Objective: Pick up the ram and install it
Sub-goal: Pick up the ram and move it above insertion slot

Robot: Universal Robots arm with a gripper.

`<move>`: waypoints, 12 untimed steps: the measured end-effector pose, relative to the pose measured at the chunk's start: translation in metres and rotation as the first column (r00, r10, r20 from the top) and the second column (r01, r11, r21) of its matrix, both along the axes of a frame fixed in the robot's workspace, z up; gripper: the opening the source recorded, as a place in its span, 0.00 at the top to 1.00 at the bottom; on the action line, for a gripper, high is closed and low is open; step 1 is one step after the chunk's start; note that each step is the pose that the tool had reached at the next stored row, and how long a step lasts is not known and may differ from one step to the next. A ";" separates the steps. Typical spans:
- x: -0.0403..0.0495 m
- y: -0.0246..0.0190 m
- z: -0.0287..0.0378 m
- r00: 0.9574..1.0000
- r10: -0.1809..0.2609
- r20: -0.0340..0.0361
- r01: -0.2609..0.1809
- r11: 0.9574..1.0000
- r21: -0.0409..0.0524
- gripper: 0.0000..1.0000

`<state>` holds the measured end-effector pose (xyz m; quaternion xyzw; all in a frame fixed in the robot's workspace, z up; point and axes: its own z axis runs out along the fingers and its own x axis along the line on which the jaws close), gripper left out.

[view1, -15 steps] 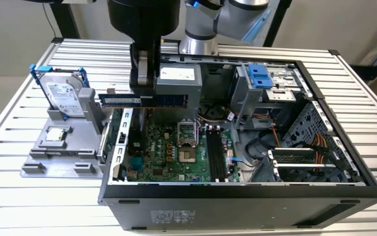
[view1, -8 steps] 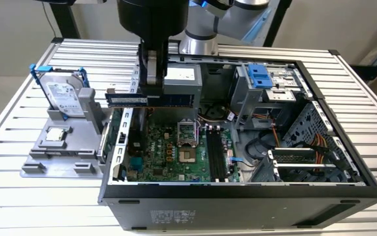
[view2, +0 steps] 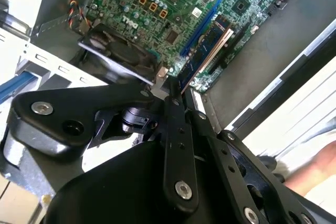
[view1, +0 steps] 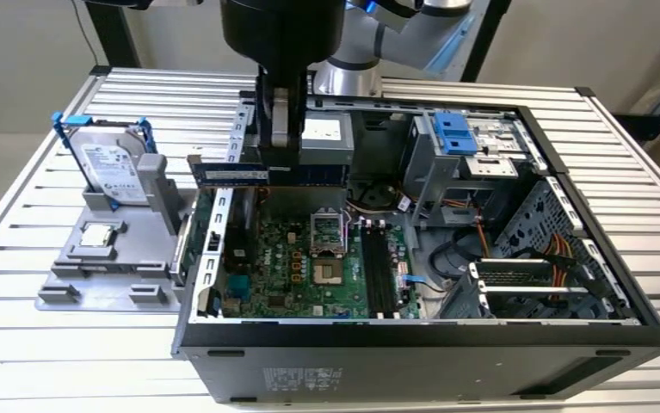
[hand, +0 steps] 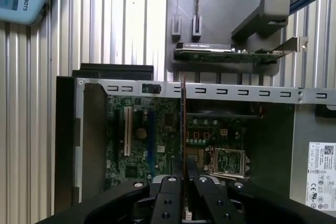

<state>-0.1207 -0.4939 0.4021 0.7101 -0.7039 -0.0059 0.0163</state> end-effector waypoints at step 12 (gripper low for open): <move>0.0132 0.0008 0.0000 1.000 0.000 0.000 0.000 1.000 0.000 1.00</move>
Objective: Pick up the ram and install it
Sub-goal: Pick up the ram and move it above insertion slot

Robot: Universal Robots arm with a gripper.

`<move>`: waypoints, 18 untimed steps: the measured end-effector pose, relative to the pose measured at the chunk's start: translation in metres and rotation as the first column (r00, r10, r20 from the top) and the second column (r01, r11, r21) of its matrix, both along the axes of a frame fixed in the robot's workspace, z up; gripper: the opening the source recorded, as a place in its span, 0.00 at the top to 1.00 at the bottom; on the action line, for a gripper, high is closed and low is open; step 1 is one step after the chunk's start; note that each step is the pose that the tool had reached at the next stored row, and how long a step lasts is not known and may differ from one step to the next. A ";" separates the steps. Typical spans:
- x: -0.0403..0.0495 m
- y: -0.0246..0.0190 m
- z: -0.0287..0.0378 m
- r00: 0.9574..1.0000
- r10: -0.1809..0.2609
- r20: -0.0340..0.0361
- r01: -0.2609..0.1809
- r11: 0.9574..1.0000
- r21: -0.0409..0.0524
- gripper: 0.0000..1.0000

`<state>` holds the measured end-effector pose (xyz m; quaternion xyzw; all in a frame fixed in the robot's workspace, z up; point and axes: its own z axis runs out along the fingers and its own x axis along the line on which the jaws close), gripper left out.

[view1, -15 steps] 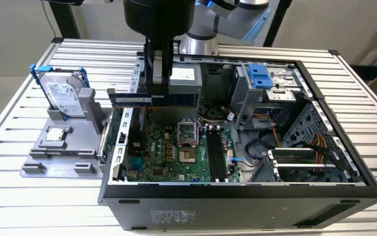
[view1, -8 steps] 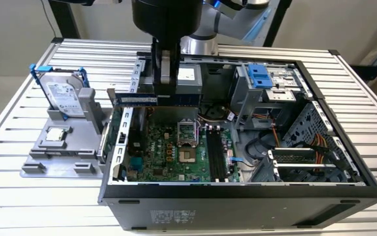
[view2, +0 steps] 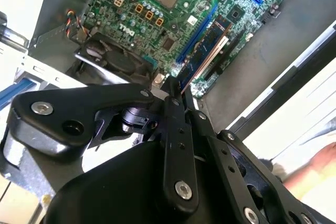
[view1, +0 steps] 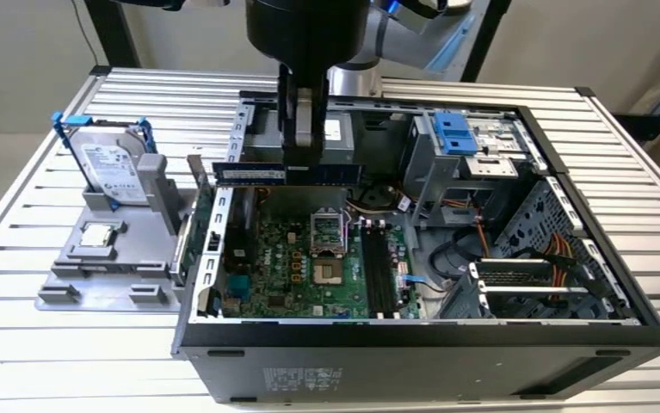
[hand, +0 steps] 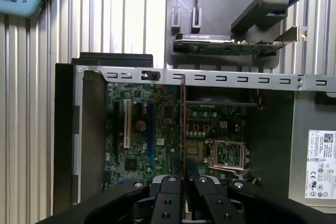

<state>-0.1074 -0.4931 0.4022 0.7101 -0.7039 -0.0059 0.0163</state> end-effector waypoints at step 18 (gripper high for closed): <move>0.0181 0.0004 0.0000 1.000 0.000 0.000 0.000 1.000 0.000 1.00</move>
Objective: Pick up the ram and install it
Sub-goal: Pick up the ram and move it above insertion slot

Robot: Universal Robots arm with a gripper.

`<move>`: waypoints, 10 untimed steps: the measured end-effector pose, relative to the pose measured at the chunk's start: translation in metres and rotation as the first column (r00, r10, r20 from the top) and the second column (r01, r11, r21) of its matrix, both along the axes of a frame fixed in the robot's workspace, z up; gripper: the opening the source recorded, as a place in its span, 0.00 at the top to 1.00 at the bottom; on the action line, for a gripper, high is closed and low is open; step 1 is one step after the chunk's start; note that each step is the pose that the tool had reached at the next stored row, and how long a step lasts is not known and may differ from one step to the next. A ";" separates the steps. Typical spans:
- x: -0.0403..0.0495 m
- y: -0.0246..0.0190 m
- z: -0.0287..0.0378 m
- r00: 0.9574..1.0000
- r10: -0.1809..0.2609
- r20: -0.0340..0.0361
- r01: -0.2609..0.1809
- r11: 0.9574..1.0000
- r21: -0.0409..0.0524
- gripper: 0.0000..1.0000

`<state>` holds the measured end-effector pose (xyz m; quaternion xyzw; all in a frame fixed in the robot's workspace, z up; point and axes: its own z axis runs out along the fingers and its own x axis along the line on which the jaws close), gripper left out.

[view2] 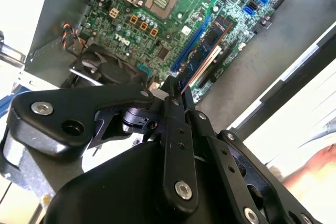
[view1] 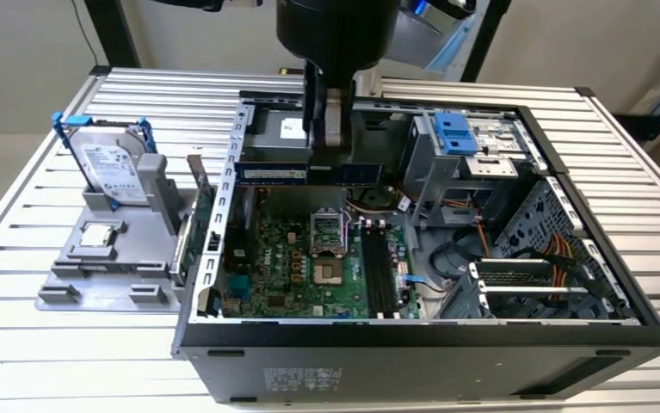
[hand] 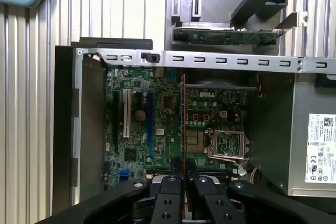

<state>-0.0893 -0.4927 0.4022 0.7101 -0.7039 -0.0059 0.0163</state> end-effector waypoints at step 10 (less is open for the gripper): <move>0.0067 0.0001 -0.0001 1.000 0.000 0.000 0.000 1.000 0.000 1.00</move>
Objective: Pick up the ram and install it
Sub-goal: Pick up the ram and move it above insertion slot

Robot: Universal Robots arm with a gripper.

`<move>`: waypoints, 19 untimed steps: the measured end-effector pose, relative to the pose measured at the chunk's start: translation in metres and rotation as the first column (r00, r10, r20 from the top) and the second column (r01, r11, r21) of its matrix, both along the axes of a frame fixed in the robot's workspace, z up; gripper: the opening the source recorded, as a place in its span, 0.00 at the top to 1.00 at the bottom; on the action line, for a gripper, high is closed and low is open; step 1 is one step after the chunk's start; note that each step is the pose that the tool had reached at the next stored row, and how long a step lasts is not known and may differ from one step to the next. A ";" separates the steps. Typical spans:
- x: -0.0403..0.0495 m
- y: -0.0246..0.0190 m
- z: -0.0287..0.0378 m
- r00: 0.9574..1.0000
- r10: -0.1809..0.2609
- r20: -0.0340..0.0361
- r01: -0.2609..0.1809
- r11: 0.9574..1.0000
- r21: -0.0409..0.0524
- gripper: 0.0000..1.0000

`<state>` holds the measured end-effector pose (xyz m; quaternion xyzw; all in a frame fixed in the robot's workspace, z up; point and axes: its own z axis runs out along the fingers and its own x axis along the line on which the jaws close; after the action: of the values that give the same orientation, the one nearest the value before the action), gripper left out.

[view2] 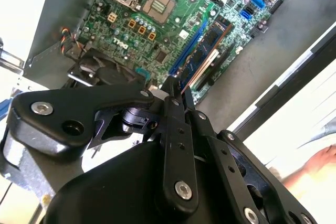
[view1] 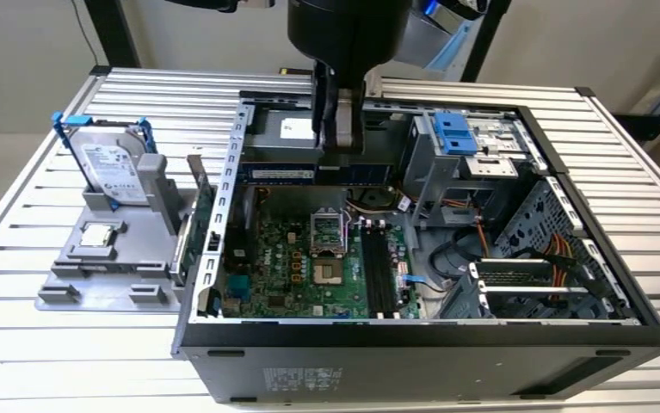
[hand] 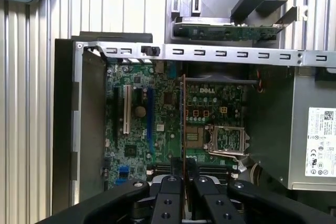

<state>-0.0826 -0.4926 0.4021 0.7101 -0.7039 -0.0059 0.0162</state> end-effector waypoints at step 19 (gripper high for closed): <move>0.0146 0.0002 0.0001 1.000 0.000 0.000 0.000 1.000 0.000 1.00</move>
<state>-0.0679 -0.4924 0.4022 0.7101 -0.7039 -0.0059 0.0163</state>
